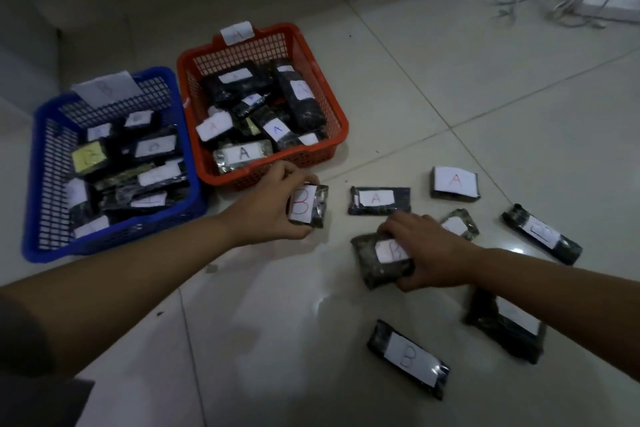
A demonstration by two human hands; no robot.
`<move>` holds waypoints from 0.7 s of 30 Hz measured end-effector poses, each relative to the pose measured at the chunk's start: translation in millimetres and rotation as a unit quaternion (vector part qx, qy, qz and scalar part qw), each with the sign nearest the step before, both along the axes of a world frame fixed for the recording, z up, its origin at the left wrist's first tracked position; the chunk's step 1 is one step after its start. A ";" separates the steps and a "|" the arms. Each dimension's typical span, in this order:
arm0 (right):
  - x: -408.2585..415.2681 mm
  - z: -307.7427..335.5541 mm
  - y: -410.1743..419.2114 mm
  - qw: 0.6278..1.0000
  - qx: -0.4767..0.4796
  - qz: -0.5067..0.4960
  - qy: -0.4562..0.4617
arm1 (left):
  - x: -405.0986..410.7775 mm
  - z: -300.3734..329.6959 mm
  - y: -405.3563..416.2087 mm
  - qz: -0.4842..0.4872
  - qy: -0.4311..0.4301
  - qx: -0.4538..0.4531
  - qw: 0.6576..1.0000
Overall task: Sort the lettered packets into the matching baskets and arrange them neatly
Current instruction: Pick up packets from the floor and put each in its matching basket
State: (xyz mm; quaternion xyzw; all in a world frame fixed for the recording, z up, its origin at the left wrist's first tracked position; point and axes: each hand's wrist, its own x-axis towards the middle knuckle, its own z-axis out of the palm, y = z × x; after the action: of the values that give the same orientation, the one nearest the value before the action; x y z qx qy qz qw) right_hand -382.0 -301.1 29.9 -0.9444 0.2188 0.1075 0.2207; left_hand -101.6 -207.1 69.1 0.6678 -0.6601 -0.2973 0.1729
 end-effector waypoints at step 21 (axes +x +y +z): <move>329.2 77.8 17.5 0.949 -0.067 -0.116 -0.286 | 286.0 44.2 120.0 0.403 0.104 -0.079 0.906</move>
State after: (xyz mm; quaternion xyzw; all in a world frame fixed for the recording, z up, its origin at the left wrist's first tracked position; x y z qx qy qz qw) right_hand -52.8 -283.6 107.7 -0.9160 0.2615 -0.2086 0.2213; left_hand 184.4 -87.1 113.3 0.8266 -0.3339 -0.2170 0.3977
